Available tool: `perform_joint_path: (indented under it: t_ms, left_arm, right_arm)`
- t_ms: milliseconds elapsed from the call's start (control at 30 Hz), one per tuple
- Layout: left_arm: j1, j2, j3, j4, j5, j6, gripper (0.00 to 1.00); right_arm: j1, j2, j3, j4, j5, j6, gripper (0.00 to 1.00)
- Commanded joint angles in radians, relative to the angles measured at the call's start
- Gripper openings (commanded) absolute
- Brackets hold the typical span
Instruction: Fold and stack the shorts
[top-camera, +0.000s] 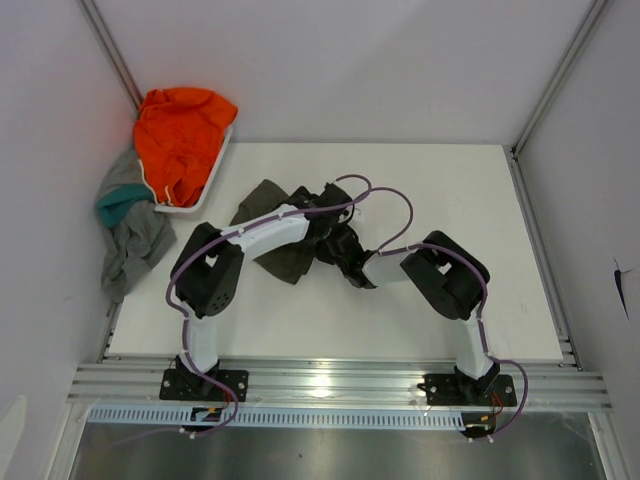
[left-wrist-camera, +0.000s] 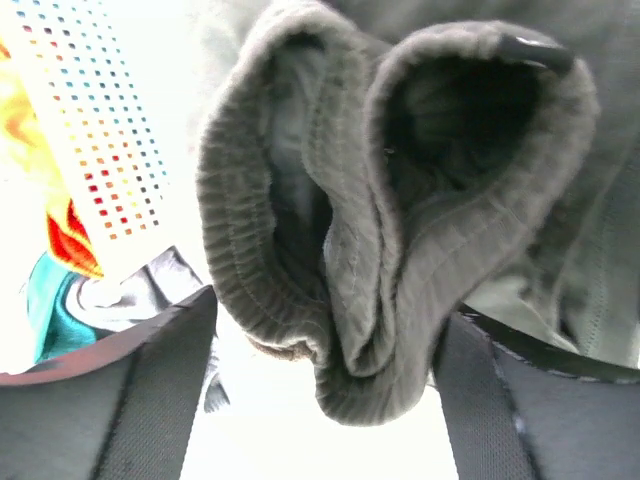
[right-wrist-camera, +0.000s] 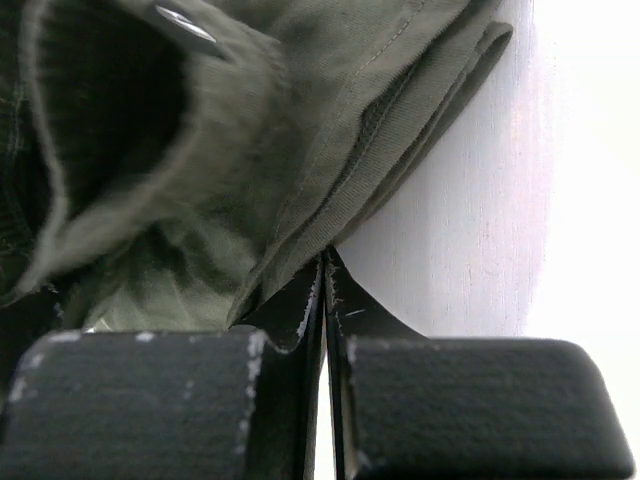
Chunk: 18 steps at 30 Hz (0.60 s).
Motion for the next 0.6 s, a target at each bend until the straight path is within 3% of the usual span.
perform_joint_path:
  t_ms: [0,233,333,367,567]
  left_arm:
    - [-0.020,-0.090,0.065,-0.058,0.104,-0.046,0.86]
    - [-0.007,-0.173,0.141,-0.105,0.253,-0.050,0.89]
    - [0.038,-0.193,0.206,-0.160,0.377,-0.064,0.89]
    - [0.053,-0.199,0.241,-0.179,0.476,-0.067,0.89]
    - [0.193,-0.225,0.359,-0.277,0.773,-0.064,0.89]
  right_arm:
    - [-0.005,0.026,-0.013,-0.009,0.021,0.005,0.00]
    - [-0.007,0.011,-0.034,0.003,0.041,0.008,0.00]
    - [-0.007,0.000,-0.043,0.005,0.049,0.001,0.00]
    - [-0.010,0.000,-0.045,0.005,0.049,-0.002,0.01]
    - [-0.022,-0.034,-0.065,-0.015,0.059,-0.022,0.16]
